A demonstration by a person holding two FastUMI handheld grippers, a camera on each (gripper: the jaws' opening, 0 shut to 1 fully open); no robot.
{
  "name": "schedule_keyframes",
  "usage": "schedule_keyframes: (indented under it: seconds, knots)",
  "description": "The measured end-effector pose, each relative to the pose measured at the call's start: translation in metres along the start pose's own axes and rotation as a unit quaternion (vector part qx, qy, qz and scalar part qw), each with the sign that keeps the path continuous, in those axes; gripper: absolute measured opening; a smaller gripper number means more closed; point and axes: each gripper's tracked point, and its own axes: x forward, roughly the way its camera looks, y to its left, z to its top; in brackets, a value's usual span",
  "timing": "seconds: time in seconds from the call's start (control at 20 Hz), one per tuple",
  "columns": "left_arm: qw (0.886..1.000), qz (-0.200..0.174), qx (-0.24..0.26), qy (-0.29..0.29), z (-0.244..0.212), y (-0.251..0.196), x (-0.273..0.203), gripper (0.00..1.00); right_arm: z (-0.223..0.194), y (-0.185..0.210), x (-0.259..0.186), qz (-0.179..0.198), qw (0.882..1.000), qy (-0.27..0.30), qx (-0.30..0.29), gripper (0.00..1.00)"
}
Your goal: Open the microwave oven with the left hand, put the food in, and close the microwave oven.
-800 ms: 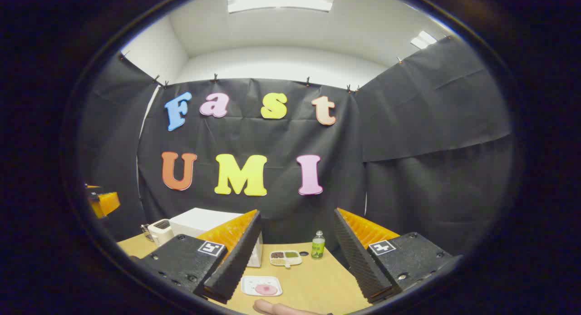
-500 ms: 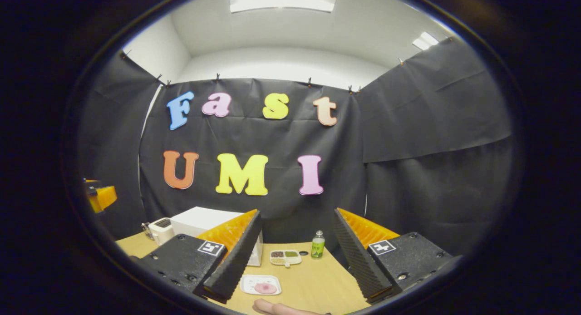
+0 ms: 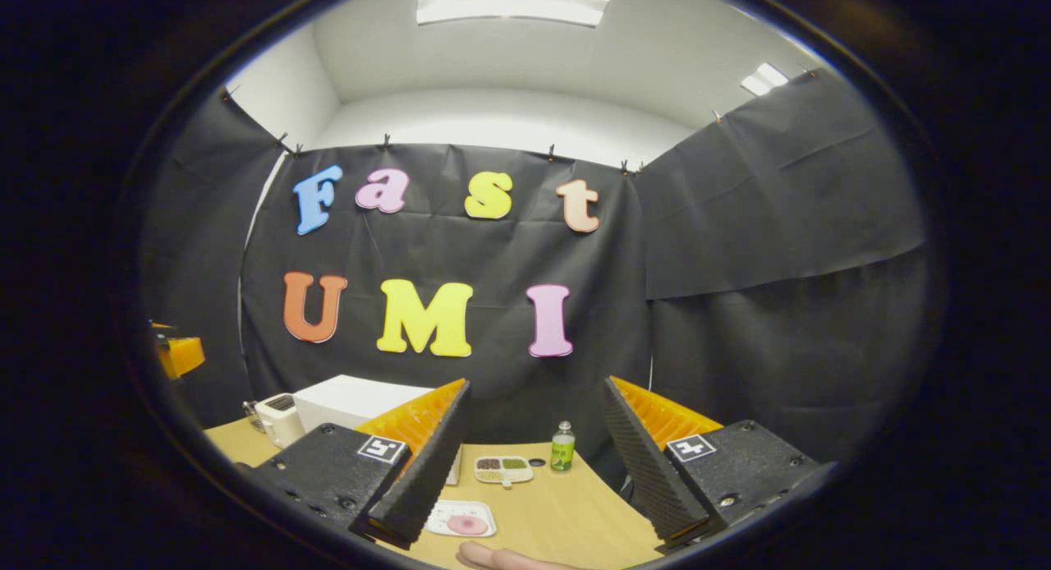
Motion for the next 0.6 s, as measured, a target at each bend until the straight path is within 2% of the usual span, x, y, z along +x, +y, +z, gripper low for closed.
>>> schedule_keyframes:
  seconds: [0.15, 0.2, 0.25, 0.3, 0.35, 0.4, 0.45, 0.5, 0.6]
  knots:
    - [1.000, -0.011, -0.003, -0.010, 0.001, -0.008, 0.007, 0.95, -0.003, -0.002, 0.003, -0.001, 1.000, 0.002, 0.008, 0.92]
    - [1.000, -0.013, -0.002, -0.010, -0.003, -0.012, 0.012, 0.95, -0.005, -0.006, 0.006, -0.003, 1.000, 0.001, 0.009, 1.00]
    - [1.000, -0.011, 0.000, -0.007, -0.008, -0.016, 0.018, 0.95, -0.007, -0.009, 0.008, -0.005, 1.000, 0.000, 0.010, 0.92]
    - [1.000, -0.010, 0.000, -0.006, -0.014, -0.018, 0.027, 0.95, -0.010, -0.010, 0.011, -0.005, 1.000, -0.001, 0.011, 0.92]
    - [1.000, -0.010, -0.002, -0.009, -0.016, -0.023, 0.035, 0.95, -0.010, -0.009, 0.013, -0.002, 1.000, -0.004, 0.010, 1.00]
    - [1.000, -0.016, -0.005, -0.010, -0.021, -0.031, 0.045, 0.95, -0.013, -0.009, 0.016, -0.002, 1.000, -0.004, 0.009, 0.92]
    - [1.000, -0.026, -0.009, -0.007, -0.028, -0.042, 0.056, 0.95, -0.016, -0.011, 0.019, -0.001, 1.000, -0.004, 0.008, 0.92]
    - [0.999, -0.036, -0.011, -0.003, -0.037, -0.050, 0.066, 0.95, -0.016, -0.012, 0.021, -0.001, 1.000, -0.006, 0.009, 1.00]
    - [0.999, -0.046, -0.015, -0.001, -0.054, -0.063, 0.093, 0.95, -0.017, -0.013, 0.027, 0.000, 1.000, -0.012, 0.011, 1.00]
